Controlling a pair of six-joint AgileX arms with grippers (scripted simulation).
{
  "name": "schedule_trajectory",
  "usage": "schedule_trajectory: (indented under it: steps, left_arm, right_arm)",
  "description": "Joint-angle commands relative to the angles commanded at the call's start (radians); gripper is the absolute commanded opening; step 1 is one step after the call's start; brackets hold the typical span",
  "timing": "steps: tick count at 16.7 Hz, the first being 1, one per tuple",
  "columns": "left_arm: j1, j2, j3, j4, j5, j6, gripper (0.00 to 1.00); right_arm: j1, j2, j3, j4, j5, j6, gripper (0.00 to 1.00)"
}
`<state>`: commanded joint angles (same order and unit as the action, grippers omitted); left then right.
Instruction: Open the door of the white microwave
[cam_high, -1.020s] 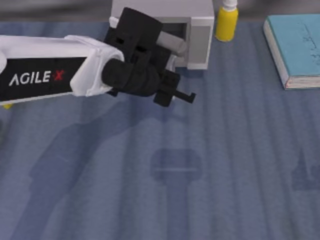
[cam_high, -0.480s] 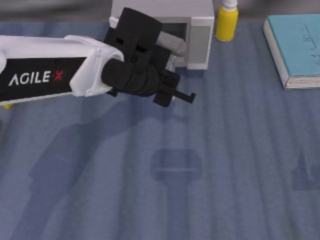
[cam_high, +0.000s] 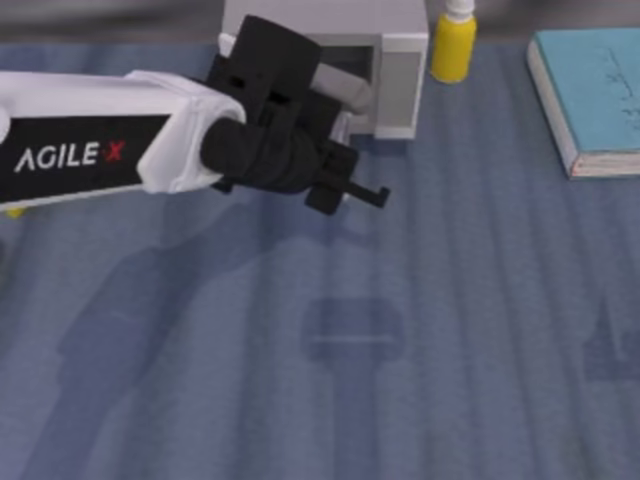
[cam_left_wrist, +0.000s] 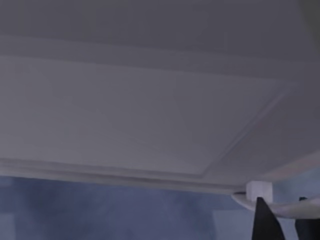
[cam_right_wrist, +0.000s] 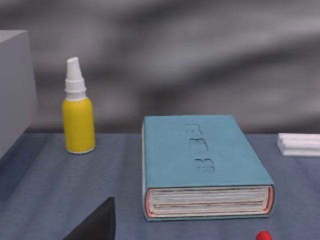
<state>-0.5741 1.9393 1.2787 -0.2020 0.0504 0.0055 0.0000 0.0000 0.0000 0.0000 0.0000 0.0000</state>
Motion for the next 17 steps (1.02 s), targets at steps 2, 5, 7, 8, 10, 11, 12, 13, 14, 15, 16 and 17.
schedule_trajectory:
  steps: [2,5,7,8,10,11,12,13,14,15,16,17]
  left_arm:
    - [0.009,-0.010,-0.008,0.004,0.011,0.018,0.00]
    - [0.020,-0.017,-0.020,0.005,0.023,0.040,0.00]
    - [0.020,-0.017,-0.020,0.005,0.023,0.040,0.00]
    - [0.020,-0.017,-0.020,0.005,0.023,0.040,0.00]
    - [0.020,-0.017,-0.020,0.005,0.023,0.040,0.00]
    - [0.020,-0.017,-0.020,0.005,0.023,0.040,0.00]
    - [0.020,-0.017,-0.020,0.005,0.023,0.040,0.00]
    - [0.020,-0.017,-0.020,0.005,0.023,0.040,0.00]
    - [0.020,-0.017,-0.020,0.005,0.023,0.040,0.00]
    - [0.020,-0.017,-0.020,0.005,0.023,0.040,0.00]
    - [0.020,-0.017,-0.020,0.005,0.023,0.040,0.00]
    - [0.020,-0.017,-0.020,0.005,0.023,0.040,0.00]
  right_arm:
    - [0.000,0.000,0.000,0.000,0.000,0.000,1.00]
    - [0.000,0.000,0.000,0.000,0.000,0.000,1.00]
    - [0.000,0.000,0.000,0.000,0.000,0.000,1.00]
    - [0.000,0.000,0.000,0.000,0.000,0.000,1.00]
    - [0.000,0.000,0.000,0.000,0.000,0.000,1.00]
    - [0.000,0.000,0.000,0.000,0.000,0.000,1.00]
    - [0.000,0.000,0.000,0.000,0.000,0.000,1.00]
    - [0.000,0.000,0.000,0.000,0.000,0.000,1.00]
    - [0.000,0.000,0.000,0.000,0.000,0.000,1.00]
    - [0.000,0.000,0.000,0.000,0.000,0.000,1.00]
    - [0.000,0.000,0.000,0.000,0.000,0.000,1.00]
    - [0.000,0.000,0.000,0.000,0.000,0.000,1.00]
